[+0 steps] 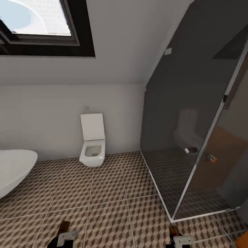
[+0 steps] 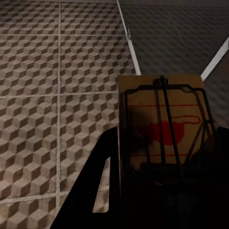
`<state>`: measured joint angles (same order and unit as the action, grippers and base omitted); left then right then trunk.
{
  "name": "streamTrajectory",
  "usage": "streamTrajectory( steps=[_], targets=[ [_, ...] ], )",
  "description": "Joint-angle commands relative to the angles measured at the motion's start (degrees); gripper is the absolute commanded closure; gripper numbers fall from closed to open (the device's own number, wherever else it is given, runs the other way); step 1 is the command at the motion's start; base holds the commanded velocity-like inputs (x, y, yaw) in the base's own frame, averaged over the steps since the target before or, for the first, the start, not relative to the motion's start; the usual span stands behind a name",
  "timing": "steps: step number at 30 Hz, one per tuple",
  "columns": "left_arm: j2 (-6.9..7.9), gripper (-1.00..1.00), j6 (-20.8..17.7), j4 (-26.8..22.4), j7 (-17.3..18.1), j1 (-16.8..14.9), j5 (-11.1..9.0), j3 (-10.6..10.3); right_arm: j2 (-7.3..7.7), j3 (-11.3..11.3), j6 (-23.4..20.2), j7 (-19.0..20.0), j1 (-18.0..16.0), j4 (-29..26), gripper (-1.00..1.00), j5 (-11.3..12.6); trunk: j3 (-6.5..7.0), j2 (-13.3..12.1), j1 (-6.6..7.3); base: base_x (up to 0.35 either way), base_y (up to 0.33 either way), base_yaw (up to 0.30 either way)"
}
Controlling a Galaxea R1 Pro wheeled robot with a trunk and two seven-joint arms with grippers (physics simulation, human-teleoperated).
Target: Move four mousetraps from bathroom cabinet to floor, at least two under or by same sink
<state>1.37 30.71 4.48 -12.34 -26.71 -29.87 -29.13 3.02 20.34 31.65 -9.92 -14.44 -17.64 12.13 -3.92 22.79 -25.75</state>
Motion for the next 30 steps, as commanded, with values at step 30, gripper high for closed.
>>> streamTrajectory(
  steps=[30],
  targets=[
    [-0.05, 1.00, 0.1, 0.2, -0.2, -0.1, 0.1, -0.5, 0.05, 0.5, 0.2, -0.1, 0.0, 0.0, 1.00, 0.5, -0.88, 0.1, -0.03, 0.001, 0.069, 0.216]
  ],
)
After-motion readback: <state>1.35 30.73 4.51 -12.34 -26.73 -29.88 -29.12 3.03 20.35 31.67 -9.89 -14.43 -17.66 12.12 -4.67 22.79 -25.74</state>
